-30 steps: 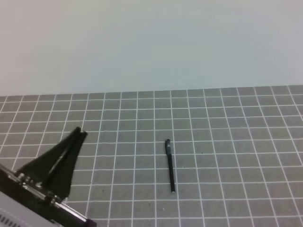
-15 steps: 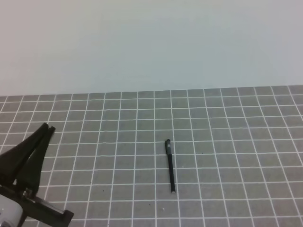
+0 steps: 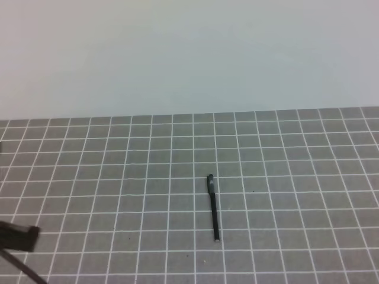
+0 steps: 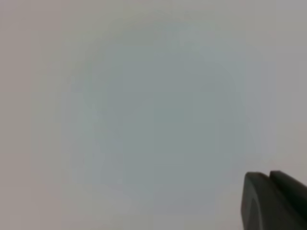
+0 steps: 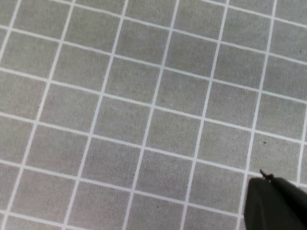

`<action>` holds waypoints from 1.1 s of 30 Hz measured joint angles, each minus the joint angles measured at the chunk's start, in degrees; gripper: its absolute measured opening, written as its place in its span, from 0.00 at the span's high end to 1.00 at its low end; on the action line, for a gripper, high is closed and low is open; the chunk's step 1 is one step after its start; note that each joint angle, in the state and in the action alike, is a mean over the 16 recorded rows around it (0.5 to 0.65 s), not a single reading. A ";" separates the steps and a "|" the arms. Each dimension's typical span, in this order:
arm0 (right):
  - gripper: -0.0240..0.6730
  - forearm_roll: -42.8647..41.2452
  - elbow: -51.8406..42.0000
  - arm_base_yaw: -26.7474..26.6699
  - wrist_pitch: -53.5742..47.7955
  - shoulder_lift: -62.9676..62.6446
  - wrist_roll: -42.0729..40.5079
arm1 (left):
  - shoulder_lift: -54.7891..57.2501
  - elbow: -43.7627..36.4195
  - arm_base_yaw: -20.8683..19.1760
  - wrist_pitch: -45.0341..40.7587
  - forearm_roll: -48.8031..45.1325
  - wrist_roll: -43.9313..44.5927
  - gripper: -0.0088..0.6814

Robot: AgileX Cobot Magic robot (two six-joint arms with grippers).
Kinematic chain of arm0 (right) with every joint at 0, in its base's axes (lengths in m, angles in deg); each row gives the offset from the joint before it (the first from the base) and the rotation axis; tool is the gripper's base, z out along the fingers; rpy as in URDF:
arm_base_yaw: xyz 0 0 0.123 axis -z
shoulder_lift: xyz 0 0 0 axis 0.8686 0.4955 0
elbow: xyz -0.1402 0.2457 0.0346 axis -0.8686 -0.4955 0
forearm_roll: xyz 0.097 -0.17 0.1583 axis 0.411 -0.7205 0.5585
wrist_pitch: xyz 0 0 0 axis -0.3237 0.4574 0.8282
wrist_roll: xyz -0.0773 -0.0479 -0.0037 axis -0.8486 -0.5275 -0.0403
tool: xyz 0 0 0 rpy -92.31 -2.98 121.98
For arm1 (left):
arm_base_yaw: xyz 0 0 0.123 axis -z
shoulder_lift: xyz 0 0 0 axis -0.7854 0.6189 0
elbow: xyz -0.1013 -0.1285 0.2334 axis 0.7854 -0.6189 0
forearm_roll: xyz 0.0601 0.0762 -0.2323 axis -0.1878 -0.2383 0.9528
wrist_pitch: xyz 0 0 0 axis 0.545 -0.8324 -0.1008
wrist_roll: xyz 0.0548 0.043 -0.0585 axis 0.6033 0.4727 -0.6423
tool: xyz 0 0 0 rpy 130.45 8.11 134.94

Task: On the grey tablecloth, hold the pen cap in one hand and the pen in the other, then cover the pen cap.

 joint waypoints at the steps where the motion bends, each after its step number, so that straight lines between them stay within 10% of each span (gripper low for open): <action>1: 0.96 -0.01 0.00 0.00 0.00 -0.05 0.02 | -0.32 0.00 -2.33 -0.54 0.28 0.00 0.99; 16: 0.96 0.10 -0.01 1.15 -0.01 -3.57 -0.37 | -10.44 0.00 -32.48 -4.02 16.32 -0.51 0.99; 24: 0.96 4.33 0.44 3.09 5.00 -9.40 -4.37 | -18.58 0.00 -37.83 -8.39 25.28 0.07 0.99; 33: 0.96 11.12 -6.79 3.88 40.45 -12.85 -8.82 | -24.83 -1.98 -38.50 -17.73 28.21 9.47 0.99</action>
